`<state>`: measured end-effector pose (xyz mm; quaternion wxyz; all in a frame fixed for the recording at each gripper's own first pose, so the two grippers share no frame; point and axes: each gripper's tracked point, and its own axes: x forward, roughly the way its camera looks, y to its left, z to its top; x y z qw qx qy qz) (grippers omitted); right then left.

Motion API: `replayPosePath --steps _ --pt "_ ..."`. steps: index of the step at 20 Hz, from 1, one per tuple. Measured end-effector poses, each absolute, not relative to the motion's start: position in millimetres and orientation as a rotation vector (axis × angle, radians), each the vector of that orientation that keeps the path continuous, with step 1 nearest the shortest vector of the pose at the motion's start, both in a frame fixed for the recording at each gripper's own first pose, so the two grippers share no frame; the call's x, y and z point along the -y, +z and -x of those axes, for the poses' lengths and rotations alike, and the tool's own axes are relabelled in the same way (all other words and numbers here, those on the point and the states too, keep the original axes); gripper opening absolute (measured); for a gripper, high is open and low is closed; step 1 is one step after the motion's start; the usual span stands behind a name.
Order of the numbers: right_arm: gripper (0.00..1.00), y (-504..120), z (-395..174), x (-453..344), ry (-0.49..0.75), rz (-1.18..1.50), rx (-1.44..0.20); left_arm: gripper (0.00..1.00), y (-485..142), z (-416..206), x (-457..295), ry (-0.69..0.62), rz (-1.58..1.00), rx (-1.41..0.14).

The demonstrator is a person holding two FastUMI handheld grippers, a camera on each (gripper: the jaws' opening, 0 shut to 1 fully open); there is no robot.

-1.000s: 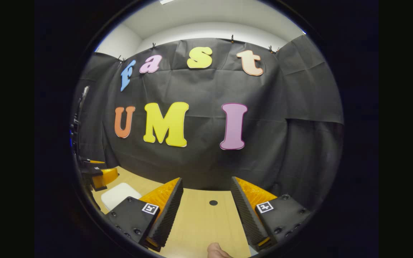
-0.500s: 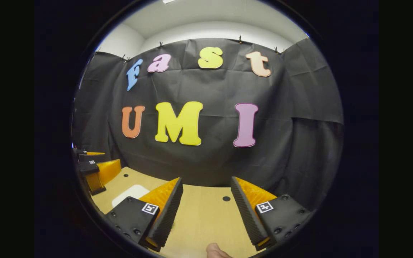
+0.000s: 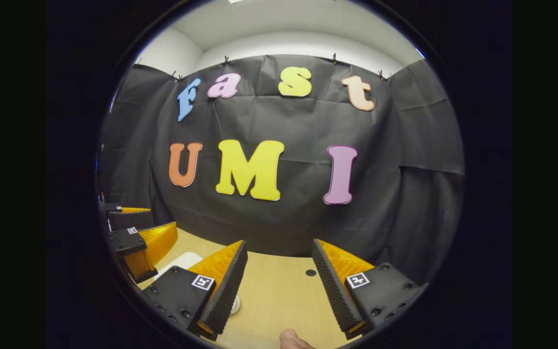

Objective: First open the suitcase, pack the skin care products into it, and then close the suitcase.

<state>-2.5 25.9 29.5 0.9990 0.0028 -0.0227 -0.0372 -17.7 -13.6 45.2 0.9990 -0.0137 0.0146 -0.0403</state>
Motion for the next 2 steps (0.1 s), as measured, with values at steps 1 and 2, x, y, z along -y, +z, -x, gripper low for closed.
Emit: replayPosePath --steps 1,2 --pt "0.8 30.2 1.8 -25.4 -0.076 -0.005 0.047 0.97 47.2 16.0 13.0 -0.083 0.027 -0.028" --pt "0.8 30.9 2.7 -26.2 -0.078 -0.007 0.05 1.0 47.7 14.4 10.9 -0.08 0.023 -0.028"
